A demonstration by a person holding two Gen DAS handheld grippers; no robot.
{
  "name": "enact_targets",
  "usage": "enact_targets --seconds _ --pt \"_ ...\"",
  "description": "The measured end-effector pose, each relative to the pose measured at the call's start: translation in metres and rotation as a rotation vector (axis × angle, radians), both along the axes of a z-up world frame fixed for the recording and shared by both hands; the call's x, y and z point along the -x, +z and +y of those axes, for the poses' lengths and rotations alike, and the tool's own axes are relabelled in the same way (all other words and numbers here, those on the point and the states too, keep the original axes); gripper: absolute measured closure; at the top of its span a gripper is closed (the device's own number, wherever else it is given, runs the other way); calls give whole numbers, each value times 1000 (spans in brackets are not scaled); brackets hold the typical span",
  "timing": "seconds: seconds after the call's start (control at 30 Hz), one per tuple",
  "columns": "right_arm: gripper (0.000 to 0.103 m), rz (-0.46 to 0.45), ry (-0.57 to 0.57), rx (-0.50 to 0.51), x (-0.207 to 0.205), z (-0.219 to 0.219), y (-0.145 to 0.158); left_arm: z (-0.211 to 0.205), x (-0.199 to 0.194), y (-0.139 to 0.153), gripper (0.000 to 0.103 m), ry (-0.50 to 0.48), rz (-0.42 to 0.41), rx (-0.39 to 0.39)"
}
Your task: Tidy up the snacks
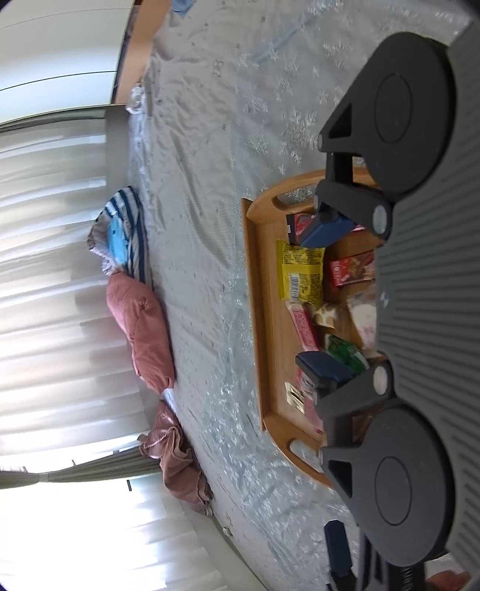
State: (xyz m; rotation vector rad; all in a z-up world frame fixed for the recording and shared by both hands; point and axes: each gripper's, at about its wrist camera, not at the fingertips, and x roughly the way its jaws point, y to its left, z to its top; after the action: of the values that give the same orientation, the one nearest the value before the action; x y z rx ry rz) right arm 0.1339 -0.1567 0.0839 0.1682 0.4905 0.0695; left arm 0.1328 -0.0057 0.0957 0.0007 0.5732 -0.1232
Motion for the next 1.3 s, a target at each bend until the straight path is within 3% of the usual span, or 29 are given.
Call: enact_targets --seconds 0.23,0.47,0.77,1.03,1.3 --pt "21 -44 17 48 48 10 3 5 48 5 10 -5 -4 15" --pt "17 -39 5 106 77 16 -17 6 70 -17 9 23 39 14" --pt "14 39 -2 165 90 20 -62 13 64 -62 9 59 109 12" --pt "13 102 -1 176 83 23 -87 10 53 -94 9 94 124 -50" --pt "0 117 6 196 76 29 -97 10 47 -102 0 92 106 -34"
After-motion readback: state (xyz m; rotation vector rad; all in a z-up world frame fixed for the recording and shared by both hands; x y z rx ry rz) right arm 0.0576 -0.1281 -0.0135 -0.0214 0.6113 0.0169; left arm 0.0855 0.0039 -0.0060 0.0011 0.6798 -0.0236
